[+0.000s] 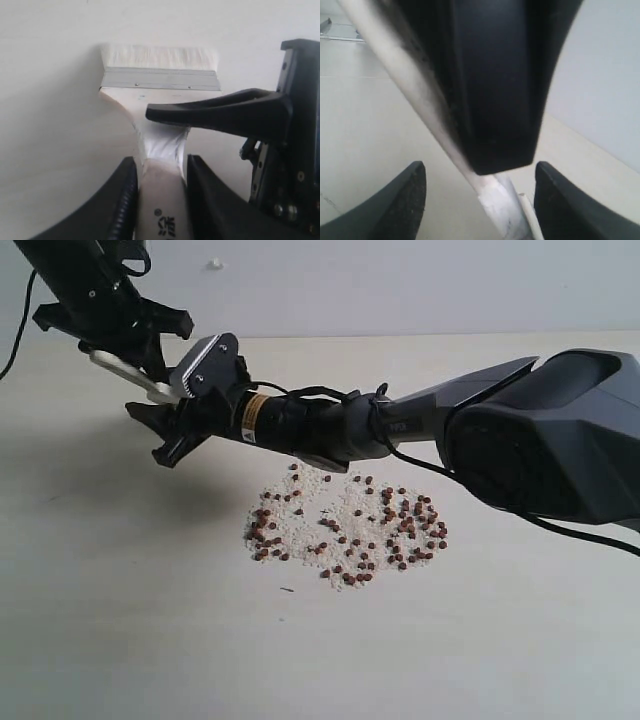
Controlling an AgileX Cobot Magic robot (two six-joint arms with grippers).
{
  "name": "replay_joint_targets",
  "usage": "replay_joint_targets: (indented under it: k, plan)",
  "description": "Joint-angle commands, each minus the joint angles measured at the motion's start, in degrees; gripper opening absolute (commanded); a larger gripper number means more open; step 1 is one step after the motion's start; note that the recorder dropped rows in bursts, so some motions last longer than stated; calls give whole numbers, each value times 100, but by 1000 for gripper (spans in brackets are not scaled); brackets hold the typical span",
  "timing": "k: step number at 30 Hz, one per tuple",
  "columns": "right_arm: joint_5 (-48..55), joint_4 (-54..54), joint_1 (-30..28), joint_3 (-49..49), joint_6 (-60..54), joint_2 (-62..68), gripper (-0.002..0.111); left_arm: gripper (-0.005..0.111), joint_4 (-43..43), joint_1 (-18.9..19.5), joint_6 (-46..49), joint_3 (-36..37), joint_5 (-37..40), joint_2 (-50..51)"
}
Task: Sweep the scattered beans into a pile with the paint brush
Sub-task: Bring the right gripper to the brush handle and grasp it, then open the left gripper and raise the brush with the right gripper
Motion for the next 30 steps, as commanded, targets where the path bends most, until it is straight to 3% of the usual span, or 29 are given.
replay_joint_targets:
  k: [1, 9, 17, 23, 26, 30]
  plan:
    - [-41, 142, 11, -56, -37, -18, 52, 0, -82, 4, 35, -53, 8, -72]
    - [10, -246, 11, -56, 10, -149, 32, 0, -26, 4, 48, -53, -76, -72]
    - [274, -529, 11, -56, 342, -221, 0, 0, -26, 4, 37, -53, -302, -72]
    - [299, -529, 11, -56, 666, -248, 0, 1, 11, 43, 28, -53, -879, -72]
    - [249, -672, 0, -56, 1307, -402, 0, 10, 86, 184, 28, -53, -1392, -122]
    - [309, -1381, -17, -56, 2450, -769, 0, 35, 86, 550, 87, -53, -1946, -280]
